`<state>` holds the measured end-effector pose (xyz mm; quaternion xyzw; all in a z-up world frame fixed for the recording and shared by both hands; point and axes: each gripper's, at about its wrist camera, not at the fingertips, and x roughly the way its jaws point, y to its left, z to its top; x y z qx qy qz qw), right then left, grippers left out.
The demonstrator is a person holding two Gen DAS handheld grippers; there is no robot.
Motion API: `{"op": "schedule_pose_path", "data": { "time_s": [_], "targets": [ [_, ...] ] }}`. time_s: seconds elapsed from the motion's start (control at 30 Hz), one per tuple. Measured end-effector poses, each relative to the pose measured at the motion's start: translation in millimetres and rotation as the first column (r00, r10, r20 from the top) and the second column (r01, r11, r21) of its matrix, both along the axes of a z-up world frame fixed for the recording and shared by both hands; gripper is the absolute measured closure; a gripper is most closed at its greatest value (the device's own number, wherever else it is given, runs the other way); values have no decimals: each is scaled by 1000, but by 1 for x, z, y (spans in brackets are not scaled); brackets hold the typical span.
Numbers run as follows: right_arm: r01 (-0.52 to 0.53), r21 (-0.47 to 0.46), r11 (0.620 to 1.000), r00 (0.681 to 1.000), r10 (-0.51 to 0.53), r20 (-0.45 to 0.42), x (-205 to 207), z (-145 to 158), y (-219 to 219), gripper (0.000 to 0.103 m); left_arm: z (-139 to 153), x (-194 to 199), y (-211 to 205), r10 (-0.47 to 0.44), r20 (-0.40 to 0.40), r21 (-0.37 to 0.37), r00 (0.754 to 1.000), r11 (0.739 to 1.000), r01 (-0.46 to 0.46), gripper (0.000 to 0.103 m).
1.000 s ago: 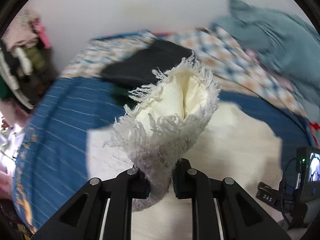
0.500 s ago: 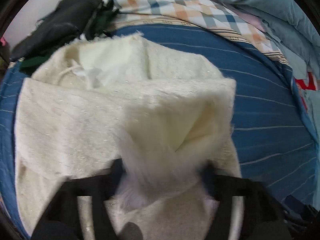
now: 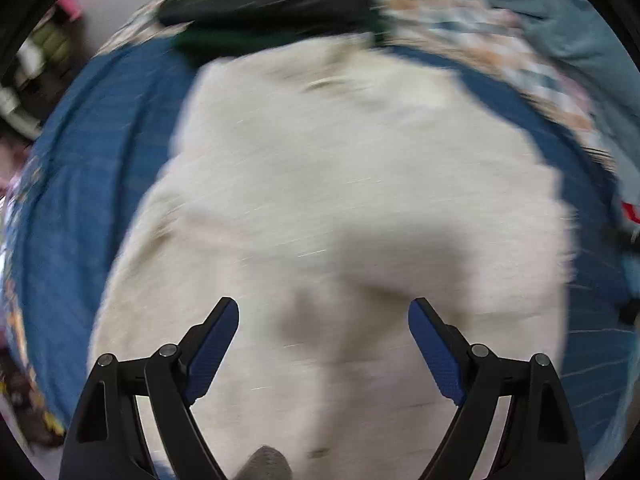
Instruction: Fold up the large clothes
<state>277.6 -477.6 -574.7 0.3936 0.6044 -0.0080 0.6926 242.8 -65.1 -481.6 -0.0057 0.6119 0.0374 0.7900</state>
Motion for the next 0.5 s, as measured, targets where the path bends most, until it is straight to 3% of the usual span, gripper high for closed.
{"op": "schedule_pose_path", "data": {
  "time_s": [0.1, 0.17, 0.2, 0.23, 0.3, 0.5],
  "targets": [
    [-86, -22, 996, 993, 84, -87, 39, -30, 33, 23, -19, -3, 49, 85, -33, 74, 996, 994, -83, 16],
    [-132, -65, 989, 986, 125, -109, 52, -40, 52, 59, -25, -3, 78, 140, -39, 101, 989, 986, -135, 16],
    [-160, -125, 979, 982, 146, -117, 56, -38, 60, 84, -26, -2, 88, 158, -38, 111, 987, 982, -153, 16],
    [-187, -201, 962, 979, 167, -114, 59, -31, 70, 89, -26, -2, 100, 178, -32, 123, 984, 977, -172, 16],
    [-193, -269, 944, 981, 179, -74, 60, -16, 78, 96, -22, 0, 116, 202, -18, 129, 979, 972, -198, 16],
    [-70, -400, 914, 986, 124, 112, 63, 54, 69, 96, -7, 16, 130, 214, 16, 80, 977, 973, -215, 16]
  ]
}}
